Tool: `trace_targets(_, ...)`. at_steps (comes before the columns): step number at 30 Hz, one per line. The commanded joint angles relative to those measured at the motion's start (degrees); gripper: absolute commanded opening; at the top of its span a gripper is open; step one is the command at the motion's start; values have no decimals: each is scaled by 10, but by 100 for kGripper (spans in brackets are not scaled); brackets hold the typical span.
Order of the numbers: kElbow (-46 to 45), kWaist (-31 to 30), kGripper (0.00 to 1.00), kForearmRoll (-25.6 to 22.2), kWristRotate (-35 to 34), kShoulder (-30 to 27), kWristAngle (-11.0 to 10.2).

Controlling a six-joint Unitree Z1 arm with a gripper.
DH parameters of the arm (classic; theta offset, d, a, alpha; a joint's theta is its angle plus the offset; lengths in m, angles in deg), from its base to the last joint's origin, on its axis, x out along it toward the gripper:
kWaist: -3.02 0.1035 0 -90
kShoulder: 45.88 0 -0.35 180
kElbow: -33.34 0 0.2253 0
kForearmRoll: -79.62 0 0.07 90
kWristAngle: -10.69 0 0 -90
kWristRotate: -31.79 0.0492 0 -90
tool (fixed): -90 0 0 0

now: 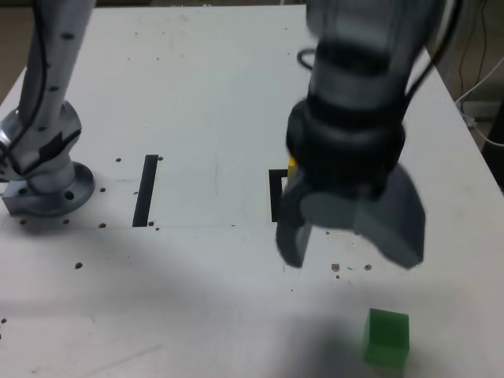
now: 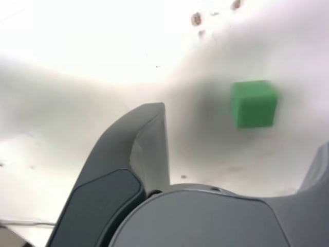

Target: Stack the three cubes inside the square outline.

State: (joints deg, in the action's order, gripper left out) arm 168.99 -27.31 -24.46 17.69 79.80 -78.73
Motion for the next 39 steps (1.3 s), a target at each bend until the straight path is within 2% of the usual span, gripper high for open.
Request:
trace_targets(1, 27, -12, 99, -11, -7, 23, 10)
trace_targets(10, 84, -29, 99, -13, -9, 84, 42)
trace_targets(20, 128, -27, 98, -9, 18, 137, 53)
trace_targets(26, 131, -12, 96, -5, 39, 166, 68)
trace_targets(30, 127, -2, 93, -4, 51, 175, 68)
trace_targets(33, 127, 2, 89, -3, 54, 178, 66)
trace_targets(36, 128, 6, 77, -1, 57, 183, 71)
trace_targets(39, 127, 8, 61, 5, 62, 188, 80)
